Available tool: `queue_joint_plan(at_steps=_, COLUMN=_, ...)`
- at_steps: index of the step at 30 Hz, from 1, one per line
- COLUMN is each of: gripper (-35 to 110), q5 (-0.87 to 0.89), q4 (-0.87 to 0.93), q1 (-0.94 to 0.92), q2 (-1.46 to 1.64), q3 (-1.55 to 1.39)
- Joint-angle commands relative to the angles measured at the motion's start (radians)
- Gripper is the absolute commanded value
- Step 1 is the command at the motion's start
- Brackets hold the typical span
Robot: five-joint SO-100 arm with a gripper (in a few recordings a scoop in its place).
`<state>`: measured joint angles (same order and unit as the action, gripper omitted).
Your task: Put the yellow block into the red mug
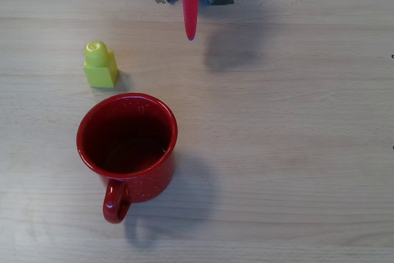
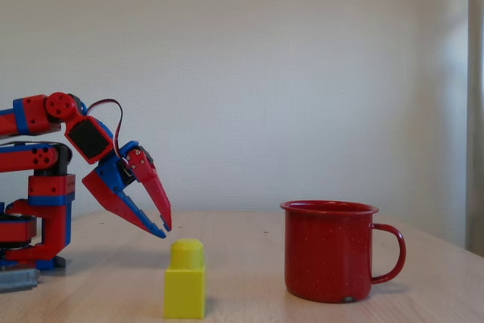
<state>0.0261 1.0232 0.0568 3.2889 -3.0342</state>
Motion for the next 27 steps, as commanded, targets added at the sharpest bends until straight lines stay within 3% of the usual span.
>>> queue_joint_plan(at_steps=1, gripper=0, q5=-0.002, q4=0.017, q1=0.017, q2=0.017, q3=0.014)
queue_joint_plan(at_steps=16, gripper=0, q5=-0.003, q4=0.017, q1=0.012, q2=-0.020, q3=0.041)
queue_joint_plan(at_steps=27, gripper=0, q5=0.031, q4=0.035, q1=0.008, q2=-0.379, q3=0.425)
